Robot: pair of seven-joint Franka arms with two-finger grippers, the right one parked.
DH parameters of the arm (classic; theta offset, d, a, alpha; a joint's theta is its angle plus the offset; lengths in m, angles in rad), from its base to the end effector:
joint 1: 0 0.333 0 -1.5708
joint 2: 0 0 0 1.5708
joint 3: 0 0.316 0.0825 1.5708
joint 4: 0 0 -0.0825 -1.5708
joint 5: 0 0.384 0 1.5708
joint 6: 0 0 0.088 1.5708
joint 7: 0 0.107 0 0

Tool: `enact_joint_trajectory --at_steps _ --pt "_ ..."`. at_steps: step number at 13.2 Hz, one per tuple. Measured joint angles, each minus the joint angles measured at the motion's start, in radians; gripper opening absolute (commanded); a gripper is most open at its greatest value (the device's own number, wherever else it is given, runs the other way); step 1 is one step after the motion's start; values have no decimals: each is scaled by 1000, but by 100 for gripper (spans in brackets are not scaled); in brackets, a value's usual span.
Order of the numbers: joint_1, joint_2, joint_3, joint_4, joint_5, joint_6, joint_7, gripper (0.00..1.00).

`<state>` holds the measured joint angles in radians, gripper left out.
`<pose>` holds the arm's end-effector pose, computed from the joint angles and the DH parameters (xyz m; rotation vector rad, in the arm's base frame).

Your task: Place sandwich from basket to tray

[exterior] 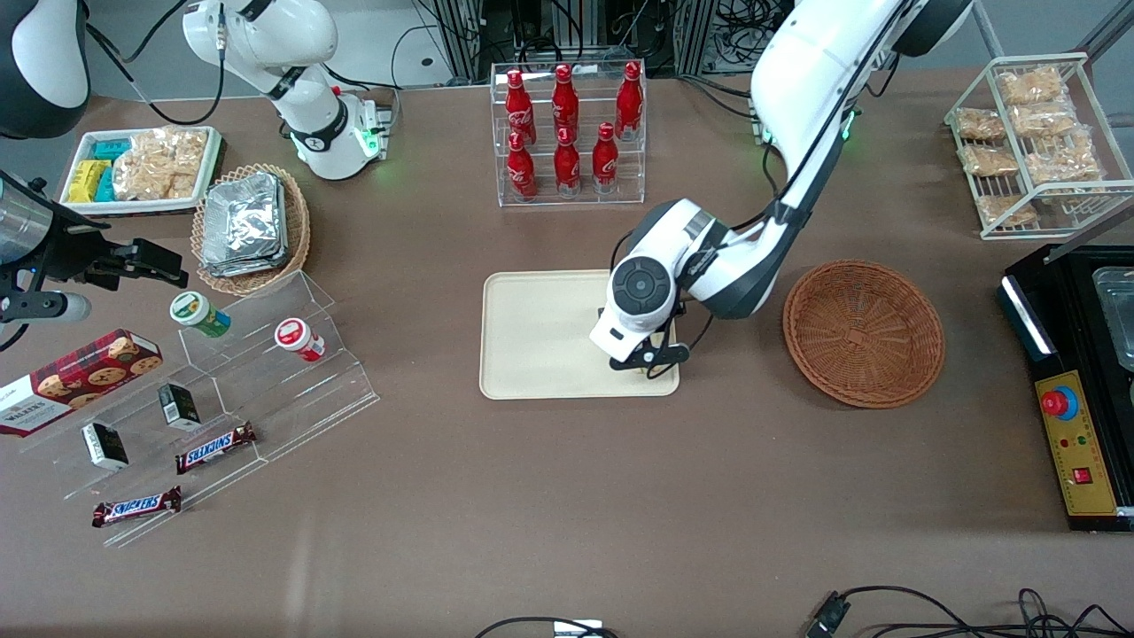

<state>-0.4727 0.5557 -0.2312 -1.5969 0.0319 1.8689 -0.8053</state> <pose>0.5145 -0.4102 0.2964 -2.9976 -0.1577 0.3953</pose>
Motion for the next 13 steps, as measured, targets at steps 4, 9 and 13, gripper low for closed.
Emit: enact_joint_trajectory --at_steps 4,9,13 --pt "94 -197 9 -76 7 -59 9 100" --pt "240 -542 28 -340 7 -72 243 100" --pt "454 -617 40 -281 7 -202 533 100"
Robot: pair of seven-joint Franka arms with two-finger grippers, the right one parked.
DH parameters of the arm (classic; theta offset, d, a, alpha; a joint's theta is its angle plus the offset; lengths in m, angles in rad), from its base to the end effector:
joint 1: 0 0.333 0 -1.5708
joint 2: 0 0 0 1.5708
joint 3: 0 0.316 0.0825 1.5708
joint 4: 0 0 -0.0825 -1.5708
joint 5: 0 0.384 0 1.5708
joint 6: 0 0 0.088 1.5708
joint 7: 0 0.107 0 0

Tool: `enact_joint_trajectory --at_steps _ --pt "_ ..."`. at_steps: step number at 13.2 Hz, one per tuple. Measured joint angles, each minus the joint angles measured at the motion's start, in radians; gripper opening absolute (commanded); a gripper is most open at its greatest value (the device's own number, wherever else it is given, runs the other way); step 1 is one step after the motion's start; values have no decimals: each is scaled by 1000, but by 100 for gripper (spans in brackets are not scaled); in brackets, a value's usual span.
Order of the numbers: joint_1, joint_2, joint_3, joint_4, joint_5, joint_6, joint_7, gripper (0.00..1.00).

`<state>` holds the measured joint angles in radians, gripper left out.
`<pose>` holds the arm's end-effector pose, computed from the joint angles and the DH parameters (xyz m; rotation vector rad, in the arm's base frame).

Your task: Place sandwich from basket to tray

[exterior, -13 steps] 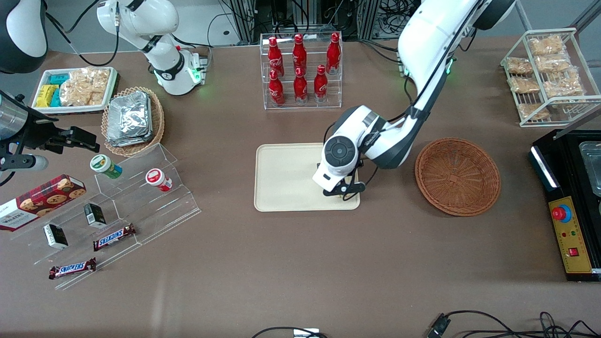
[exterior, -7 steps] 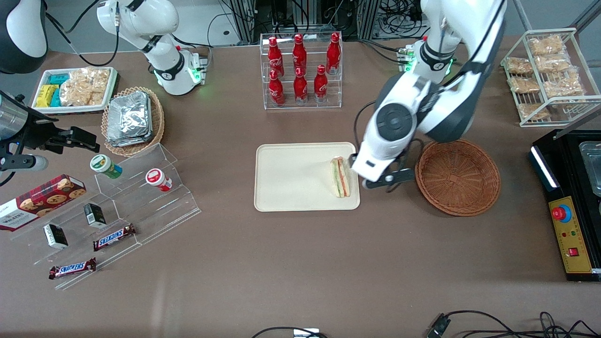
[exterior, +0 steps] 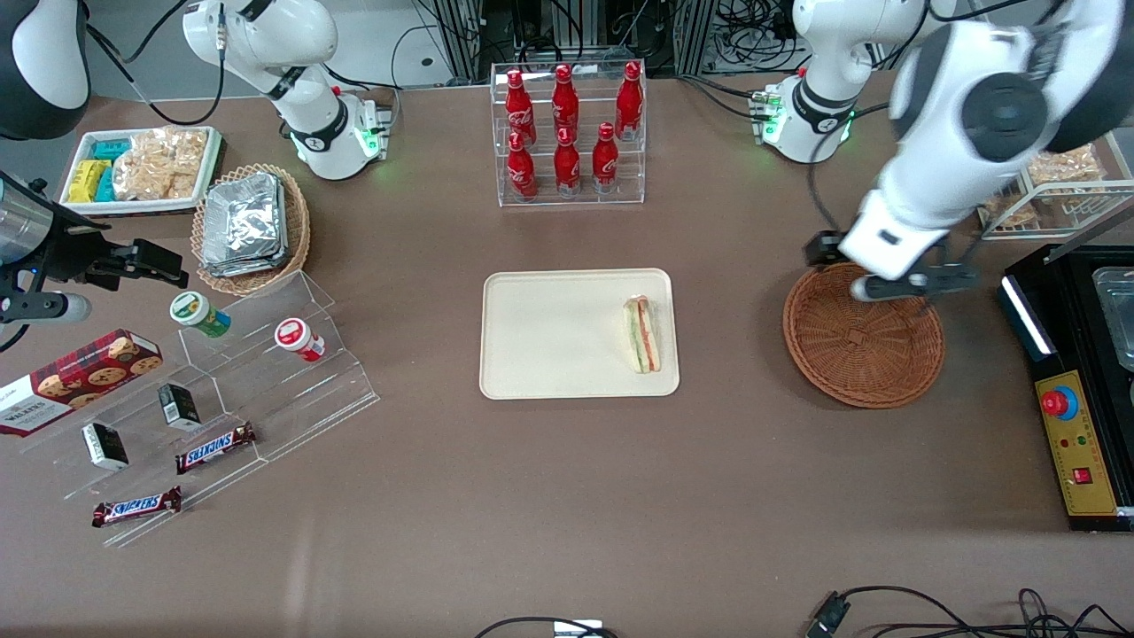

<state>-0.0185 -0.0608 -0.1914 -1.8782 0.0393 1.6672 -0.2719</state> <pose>0.5157 -0.1080 0.5203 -3.0485 -0.0861 0.2063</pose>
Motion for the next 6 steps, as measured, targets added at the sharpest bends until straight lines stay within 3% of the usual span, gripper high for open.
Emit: enact_joint_trajectory --at_steps 3,6 --pt "110 11 5 104 0 -59 148 100" --pt "136 61 4 198 2 -114 172 100"
